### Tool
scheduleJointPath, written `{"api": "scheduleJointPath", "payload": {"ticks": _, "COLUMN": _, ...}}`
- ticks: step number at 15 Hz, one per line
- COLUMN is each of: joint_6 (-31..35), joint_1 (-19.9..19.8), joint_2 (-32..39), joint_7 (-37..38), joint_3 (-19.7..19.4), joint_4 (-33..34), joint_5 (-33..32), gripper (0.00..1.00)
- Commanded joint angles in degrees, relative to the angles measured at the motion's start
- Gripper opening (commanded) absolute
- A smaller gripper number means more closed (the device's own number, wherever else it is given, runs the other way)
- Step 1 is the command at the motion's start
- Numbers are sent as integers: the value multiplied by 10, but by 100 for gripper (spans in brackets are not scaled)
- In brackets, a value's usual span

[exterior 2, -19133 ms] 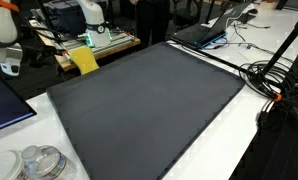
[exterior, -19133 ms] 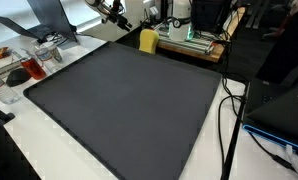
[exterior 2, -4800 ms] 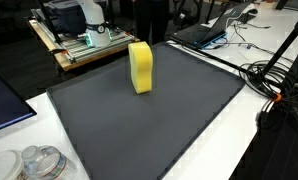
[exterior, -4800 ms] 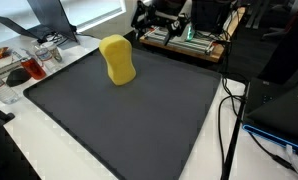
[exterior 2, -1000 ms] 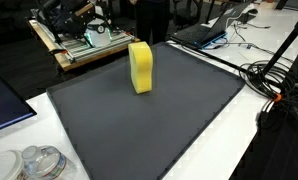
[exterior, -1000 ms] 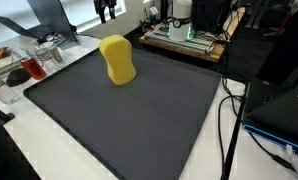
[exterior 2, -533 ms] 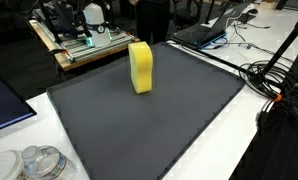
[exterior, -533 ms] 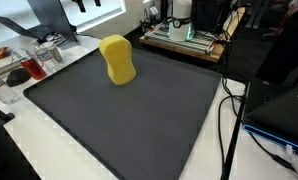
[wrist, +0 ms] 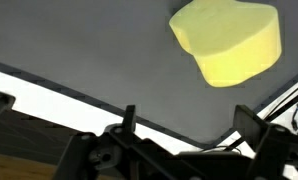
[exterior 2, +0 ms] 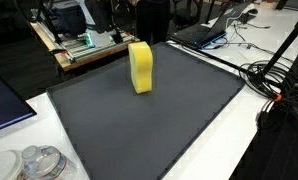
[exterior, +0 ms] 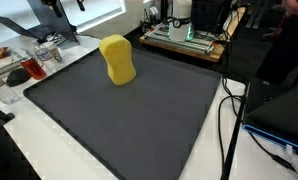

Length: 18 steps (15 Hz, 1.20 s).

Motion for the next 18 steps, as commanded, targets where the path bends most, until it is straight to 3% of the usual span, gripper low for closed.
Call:
{"api": "scheduleJointPath", "payload": {"ticks": 1, "joint_6": -48, "joint_1": -29, "joint_2": 61, "joint_7": -72, "joint_3": 41, "joint_4": 95, "joint_5": -10, "gripper": 100}}
{"api": "scheduleJointPath", "payload": {"ticks": 10, "joint_6": -127, "joint_1": -41, "joint_2": 120, "joint_7": -192, "joint_3": 88, "joint_4": 182, "joint_5": -45, "gripper": 100}}
{"api": "scheduleJointPath", "payload": {"ticks": 18, "joint_6": -126, "joint_1": -16, "joint_2": 108, "joint_7": -188, "joint_3": 105, "joint_4": 177, "joint_5": -113, "gripper": 100}}
